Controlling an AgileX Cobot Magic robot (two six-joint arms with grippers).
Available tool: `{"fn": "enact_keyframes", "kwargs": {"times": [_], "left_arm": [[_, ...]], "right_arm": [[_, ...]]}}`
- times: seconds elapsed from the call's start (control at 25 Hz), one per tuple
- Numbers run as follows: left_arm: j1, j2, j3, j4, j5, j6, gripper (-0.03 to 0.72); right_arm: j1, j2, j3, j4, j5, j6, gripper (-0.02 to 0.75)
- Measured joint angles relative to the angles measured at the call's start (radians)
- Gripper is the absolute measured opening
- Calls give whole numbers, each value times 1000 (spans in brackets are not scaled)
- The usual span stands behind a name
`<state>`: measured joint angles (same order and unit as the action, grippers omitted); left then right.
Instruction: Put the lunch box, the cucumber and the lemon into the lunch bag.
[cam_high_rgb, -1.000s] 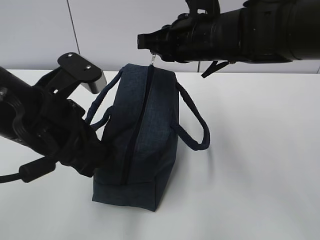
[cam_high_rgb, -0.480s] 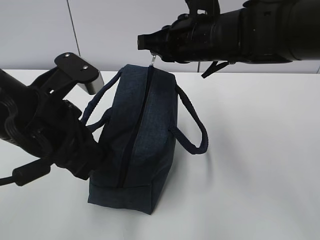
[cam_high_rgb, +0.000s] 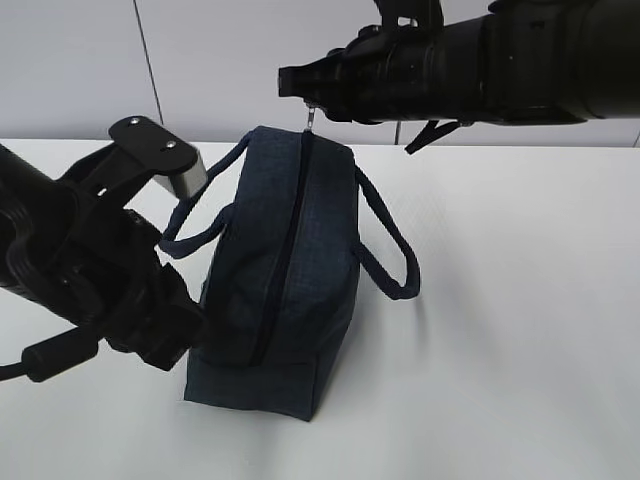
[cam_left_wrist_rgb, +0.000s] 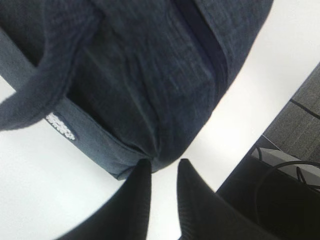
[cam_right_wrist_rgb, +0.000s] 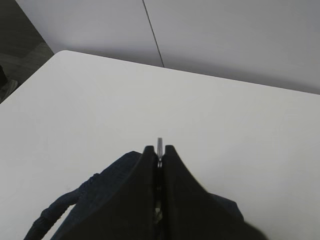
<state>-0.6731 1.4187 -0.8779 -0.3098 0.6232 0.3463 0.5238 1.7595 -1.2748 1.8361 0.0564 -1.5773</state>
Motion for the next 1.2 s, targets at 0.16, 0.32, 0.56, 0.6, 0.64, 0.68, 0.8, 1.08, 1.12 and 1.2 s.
{"fn": "enact_keyframes", "kwargs": {"times": [0.16, 0.32, 0.56, 0.6, 0.64, 0.68, 0.8, 1.08, 1.12, 1.2], "left_arm": [[-2, 0, 0, 0, 6, -4, 252], [-2, 0, -16, 0, 10, -33, 354], [37, 0, -144, 0, 47, -109, 380], [55, 0, -164, -2, 56, -117, 380], [80, 0, -189, -6, 65, -122, 380], [105, 2, -212, -11, 73, -126, 380], [158, 29, -275, -20, 104, -133, 382], [166, 176, -427, -47, 184, -133, 382], [166, 190, -447, -49, 195, -133, 382], [166, 211, -476, -65, 205, -133, 383]], "right_arm": [[-4, 0, -2, 0, -2, 0, 0], [-4, 0, -2, 0, -5, 0, 0], [-4, 0, -2, 0, -4, 0, 0], [-4, 0, -2, 0, -4, 0, 0], [-4, 0, -2, 0, -3, 0, 0], [-4, 0, -2, 0, -1, 0, 0], [-4, 0, -2, 0, -1, -2, 0], [-4, 0, -2, 0, 1, -2, 0], [-4, 0, -2, 0, 1, -2, 0], [-4, 0, -2, 0, 1, -2, 0]]}}
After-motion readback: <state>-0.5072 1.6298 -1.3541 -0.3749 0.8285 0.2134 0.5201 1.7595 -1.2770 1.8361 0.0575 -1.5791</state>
